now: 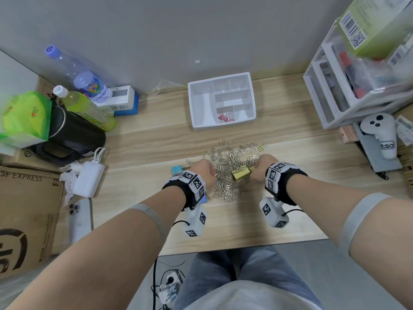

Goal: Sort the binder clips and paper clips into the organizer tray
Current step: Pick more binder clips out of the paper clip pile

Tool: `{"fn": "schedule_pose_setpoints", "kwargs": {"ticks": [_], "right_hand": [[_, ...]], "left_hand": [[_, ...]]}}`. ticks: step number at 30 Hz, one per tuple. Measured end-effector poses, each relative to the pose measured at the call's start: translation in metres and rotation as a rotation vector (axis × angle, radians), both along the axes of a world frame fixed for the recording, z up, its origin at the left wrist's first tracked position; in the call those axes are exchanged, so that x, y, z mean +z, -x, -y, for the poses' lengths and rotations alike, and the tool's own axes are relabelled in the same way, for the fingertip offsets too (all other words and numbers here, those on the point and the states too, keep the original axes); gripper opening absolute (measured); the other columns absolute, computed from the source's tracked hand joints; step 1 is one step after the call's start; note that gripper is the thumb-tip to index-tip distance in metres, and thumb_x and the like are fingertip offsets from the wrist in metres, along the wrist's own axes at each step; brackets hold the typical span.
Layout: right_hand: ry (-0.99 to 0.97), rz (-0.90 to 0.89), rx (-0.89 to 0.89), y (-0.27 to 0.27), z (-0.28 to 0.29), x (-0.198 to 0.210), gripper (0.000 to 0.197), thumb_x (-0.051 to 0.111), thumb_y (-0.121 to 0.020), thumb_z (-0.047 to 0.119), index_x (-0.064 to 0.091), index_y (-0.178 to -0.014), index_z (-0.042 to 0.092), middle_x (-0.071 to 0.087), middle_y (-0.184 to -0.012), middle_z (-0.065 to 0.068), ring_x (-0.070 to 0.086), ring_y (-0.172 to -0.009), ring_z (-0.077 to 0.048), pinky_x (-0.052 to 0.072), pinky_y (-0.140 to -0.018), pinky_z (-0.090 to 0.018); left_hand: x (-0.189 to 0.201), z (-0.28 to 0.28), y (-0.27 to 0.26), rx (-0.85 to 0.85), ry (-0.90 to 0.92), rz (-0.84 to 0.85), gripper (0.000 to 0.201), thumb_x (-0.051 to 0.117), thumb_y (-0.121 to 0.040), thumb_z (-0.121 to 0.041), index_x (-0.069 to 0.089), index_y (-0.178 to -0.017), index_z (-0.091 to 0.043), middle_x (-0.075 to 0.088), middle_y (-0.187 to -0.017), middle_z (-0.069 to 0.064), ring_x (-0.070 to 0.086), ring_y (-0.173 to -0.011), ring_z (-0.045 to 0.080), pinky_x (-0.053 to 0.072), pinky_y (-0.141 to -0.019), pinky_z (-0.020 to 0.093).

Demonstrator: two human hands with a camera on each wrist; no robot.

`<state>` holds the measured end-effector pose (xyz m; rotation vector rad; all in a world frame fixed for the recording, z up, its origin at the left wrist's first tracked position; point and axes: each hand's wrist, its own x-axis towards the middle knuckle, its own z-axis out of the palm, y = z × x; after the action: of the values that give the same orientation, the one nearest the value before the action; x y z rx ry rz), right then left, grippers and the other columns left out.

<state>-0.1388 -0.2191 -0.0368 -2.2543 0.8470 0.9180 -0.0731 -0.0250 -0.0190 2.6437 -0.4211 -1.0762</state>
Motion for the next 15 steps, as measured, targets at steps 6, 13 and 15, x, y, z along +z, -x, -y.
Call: {"fn": "schedule_pose_setpoints", "kwargs": {"ticks": [6,13,15], "right_hand": [[-0.391,0.258,-0.409,-0.027,-0.005,0.013,0.022,0.078,-0.072,0.003,0.066,-0.090,0.009,0.069,-0.083,-0.015,0.066,-0.064,-0.021,0.056,-0.054,-0.024],[-0.591,0.311,-0.512,-0.040,-0.018,0.017,0.018,0.067,-0.078,-0.008,0.066,-0.093,0.002,0.069,-0.102,-0.025,0.070,-0.092,-0.034,0.060,-0.080,-0.044],[-0.690,0.310,-0.567,-0.044,-0.018,0.016,0.025,0.063,-0.080,-0.013,0.065,-0.104,-0.006,0.067,-0.106,-0.030,0.071,-0.086,-0.035,0.060,-0.065,-0.036]], "left_hand": [[0.012,0.015,-0.013,0.050,0.132,0.037,0.007,0.064,-0.086,-0.017,0.071,-0.086,-0.017,0.071,-0.078,-0.001,0.067,-0.073,0.016,0.051,-0.058,0.024],[0.018,0.034,-0.026,0.321,0.396,-0.127,0.010,0.067,-0.090,-0.012,0.065,-0.080,-0.013,0.066,-0.059,0.005,0.061,-0.052,0.017,0.056,-0.052,0.028],[0.019,0.036,-0.029,0.334,0.413,-0.132,0.011,0.067,-0.090,-0.012,0.066,-0.080,-0.014,0.066,-0.058,0.006,0.059,-0.049,0.015,0.051,-0.045,0.021]]}}
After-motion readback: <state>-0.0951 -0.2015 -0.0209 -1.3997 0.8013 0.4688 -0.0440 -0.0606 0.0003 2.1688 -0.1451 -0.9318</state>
